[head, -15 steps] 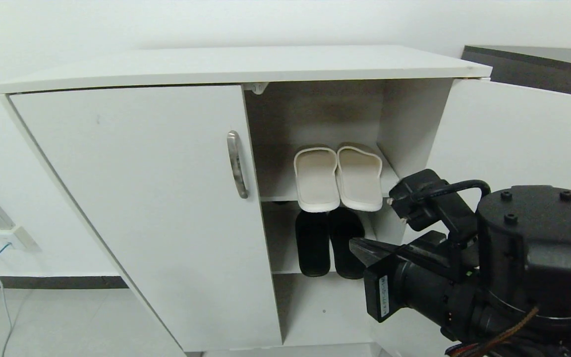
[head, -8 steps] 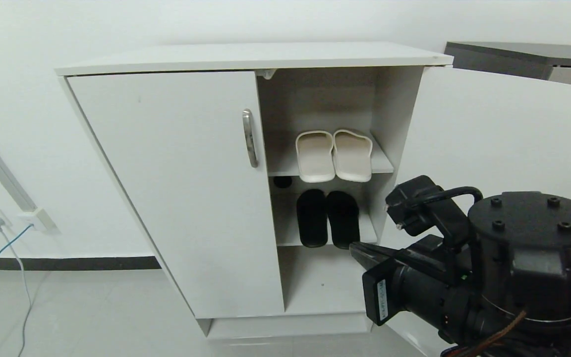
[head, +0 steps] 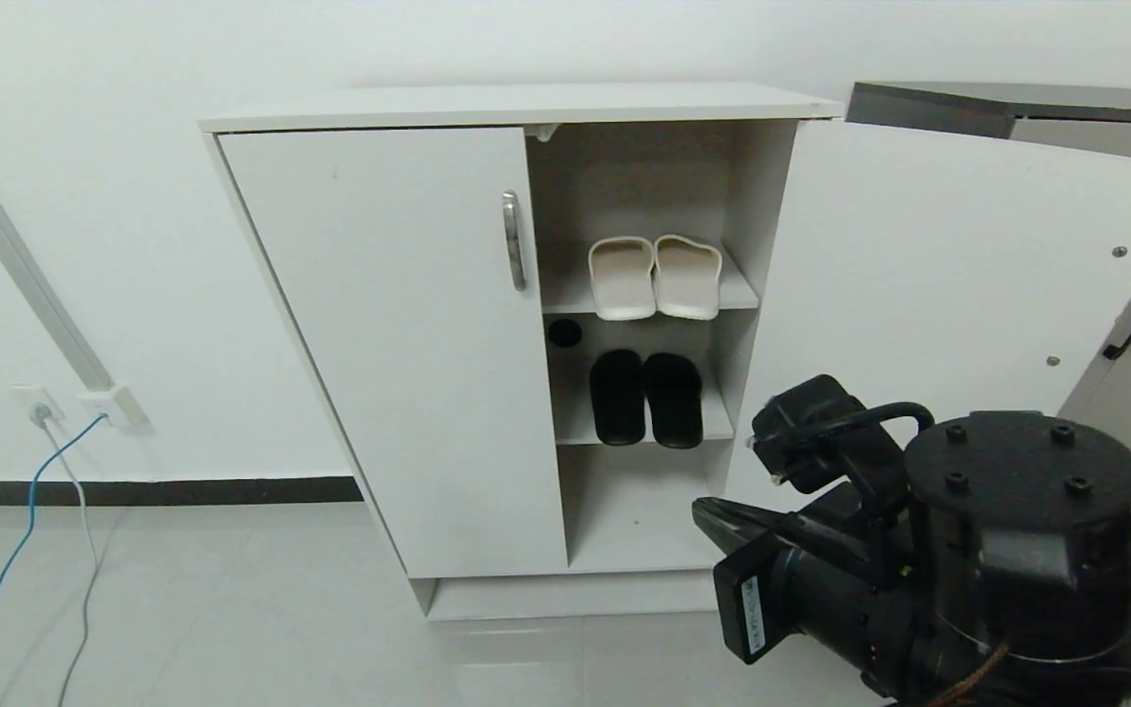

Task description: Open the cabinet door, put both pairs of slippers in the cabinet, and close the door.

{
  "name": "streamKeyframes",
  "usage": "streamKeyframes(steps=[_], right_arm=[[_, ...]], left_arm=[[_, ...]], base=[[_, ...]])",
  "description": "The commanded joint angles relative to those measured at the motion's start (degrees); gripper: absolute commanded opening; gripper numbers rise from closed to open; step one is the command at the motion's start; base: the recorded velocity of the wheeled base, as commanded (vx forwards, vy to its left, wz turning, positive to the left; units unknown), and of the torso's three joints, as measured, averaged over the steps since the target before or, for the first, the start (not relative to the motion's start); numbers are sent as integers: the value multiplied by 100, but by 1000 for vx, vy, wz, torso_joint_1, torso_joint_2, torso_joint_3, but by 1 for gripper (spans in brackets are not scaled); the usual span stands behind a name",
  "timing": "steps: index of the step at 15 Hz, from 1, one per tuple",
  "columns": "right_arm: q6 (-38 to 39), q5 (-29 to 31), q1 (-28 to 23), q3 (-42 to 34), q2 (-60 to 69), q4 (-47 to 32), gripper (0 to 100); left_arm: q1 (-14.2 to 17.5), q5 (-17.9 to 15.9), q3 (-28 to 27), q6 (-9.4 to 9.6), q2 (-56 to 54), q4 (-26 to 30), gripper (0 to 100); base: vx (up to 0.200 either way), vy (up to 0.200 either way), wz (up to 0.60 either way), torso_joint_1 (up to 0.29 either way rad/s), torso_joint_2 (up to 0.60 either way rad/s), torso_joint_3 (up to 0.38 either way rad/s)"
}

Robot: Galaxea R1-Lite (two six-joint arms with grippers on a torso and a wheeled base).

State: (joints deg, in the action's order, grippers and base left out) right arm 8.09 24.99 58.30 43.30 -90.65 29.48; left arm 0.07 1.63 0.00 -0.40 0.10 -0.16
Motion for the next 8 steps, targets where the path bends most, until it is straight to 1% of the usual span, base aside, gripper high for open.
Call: streamKeyframes(steps=[1, 8], right_arm=[[-1, 6, -11, -32, -23, -3, 0], [-1, 6, -2, -41, -41, -3, 0]], left_arm=[[1, 4, 0, -4, -1, -2, 0], [1, 4, 0, -4, -1, -2, 0]], base=[[0, 0, 0, 0, 0, 0], [0, 0, 0, 0, 0, 0]])
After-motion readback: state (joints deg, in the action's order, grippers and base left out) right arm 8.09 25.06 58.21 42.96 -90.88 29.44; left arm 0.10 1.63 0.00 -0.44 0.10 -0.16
